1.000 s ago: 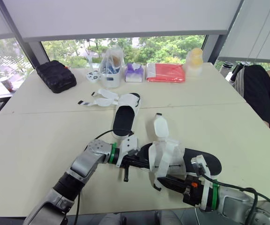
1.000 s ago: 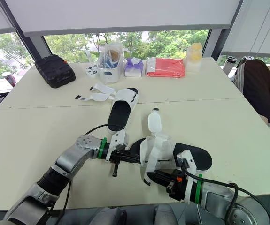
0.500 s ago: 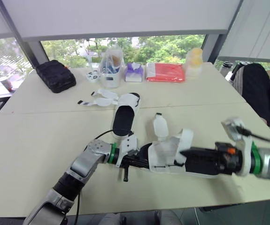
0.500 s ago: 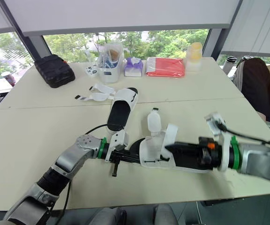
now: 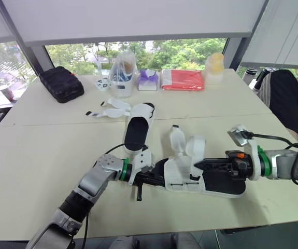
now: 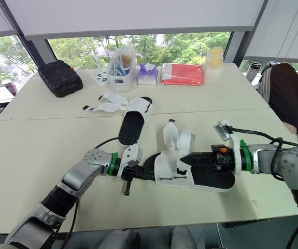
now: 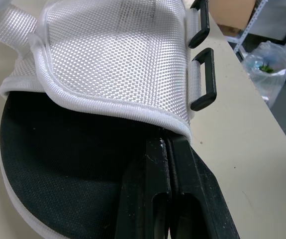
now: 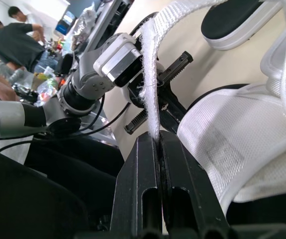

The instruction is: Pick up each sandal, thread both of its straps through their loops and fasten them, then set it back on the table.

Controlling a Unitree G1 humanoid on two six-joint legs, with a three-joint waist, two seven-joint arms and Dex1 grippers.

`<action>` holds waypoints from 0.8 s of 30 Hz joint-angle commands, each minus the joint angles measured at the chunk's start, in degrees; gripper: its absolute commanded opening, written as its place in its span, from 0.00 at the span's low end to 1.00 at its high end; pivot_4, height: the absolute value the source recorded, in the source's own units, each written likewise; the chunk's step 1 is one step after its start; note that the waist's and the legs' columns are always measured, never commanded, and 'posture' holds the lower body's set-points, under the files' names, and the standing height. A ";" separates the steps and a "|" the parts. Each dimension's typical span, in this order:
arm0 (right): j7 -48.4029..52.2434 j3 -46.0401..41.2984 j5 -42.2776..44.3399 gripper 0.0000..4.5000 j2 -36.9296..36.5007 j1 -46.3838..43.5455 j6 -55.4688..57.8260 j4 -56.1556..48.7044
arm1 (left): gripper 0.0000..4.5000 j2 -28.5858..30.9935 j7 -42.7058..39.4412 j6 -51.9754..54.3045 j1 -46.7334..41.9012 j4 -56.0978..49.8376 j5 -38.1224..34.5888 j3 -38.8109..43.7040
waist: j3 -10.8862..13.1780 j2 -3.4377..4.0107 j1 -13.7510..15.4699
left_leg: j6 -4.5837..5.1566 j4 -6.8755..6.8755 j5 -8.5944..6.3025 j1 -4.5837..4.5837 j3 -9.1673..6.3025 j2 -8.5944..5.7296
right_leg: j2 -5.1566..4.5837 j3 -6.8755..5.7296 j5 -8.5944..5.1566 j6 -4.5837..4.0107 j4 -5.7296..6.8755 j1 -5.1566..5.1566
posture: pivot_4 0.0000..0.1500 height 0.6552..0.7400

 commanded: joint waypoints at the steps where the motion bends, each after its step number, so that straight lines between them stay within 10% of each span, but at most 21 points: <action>1: 2.29 1.07 -3.57 0.01 0.78 -1.35 -0.62 0.60 | 0.00 0.07 1.44 0.35 0.81 -0.04 1.48 -0.64 | 0.00 0.00 0.01 | 0.00 0.00 0.00 0.00 0.00 0.00 | 0.00 0.00 0.00 0.00 0.00 0.00 | 1.00 1.00; 24: 6.09 6.66 -21.46 0.01 1.91 3.44 -9.07 -3.14 | 0.00 -0.27 2.25 0.69 1.06 -0.08 1.24 -0.87 | -0.01 0.01 -0.05 | -0.01 -0.01 -0.01 0.00 0.00 0.00 | 0.00 -0.01 0.00 0.02 0.00 -0.01 | 1.00 1.00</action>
